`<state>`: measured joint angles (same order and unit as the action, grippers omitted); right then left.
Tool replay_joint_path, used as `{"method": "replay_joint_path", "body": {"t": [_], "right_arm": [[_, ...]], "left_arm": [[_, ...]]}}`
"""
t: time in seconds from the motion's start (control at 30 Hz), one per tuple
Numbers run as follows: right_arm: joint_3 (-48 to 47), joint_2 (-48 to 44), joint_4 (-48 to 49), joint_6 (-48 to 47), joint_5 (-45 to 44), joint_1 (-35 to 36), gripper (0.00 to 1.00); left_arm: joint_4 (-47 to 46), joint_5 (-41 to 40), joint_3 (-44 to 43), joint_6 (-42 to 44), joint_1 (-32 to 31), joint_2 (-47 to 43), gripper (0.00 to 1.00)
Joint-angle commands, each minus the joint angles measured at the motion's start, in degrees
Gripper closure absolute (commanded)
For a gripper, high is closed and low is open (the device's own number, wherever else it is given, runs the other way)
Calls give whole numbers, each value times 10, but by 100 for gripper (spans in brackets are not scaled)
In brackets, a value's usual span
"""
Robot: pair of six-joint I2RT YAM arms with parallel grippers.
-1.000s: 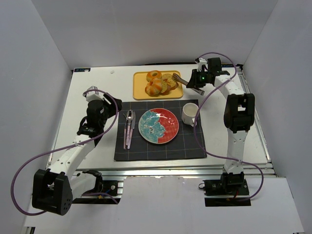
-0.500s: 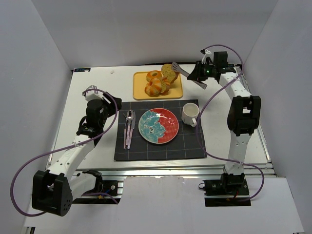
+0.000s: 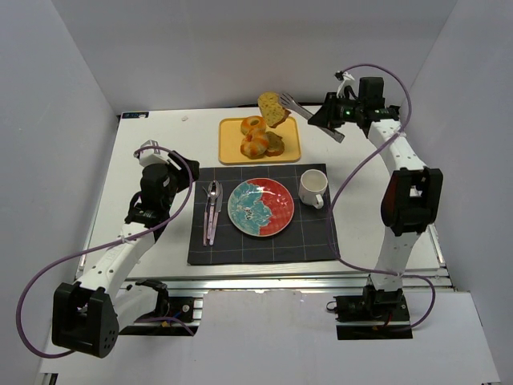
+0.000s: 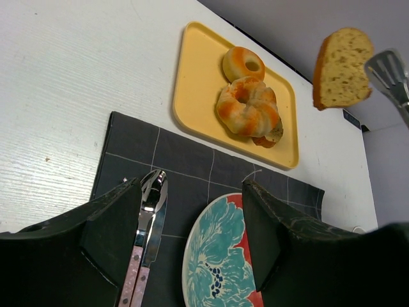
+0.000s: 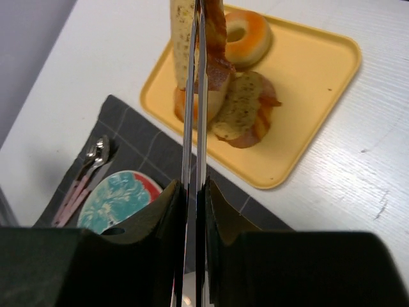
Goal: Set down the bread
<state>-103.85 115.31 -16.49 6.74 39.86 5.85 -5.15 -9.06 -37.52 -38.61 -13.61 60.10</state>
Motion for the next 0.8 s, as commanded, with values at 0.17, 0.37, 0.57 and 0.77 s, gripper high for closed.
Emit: {"method": "replay_joint_path", "body": {"t": [0.17, 0.37, 0.57, 0.77], "right_arm": [[123, -151, -66, -96, 83, 16, 100], [258, -243, -158, -187, 86, 55, 100], [345, -308, -194, -241, 48, 100, 100], [378, -328, -186, -232, -5, 130, 96]], "left_arm": [[-13, -6, -19, 7, 2, -12, 26], [-14, -5, -19, 14, 2, -14, 26], [-20, 0, -5, 15, 3, -23, 26], [-25, 2, 16, 6, 3, -45, 26]]}}
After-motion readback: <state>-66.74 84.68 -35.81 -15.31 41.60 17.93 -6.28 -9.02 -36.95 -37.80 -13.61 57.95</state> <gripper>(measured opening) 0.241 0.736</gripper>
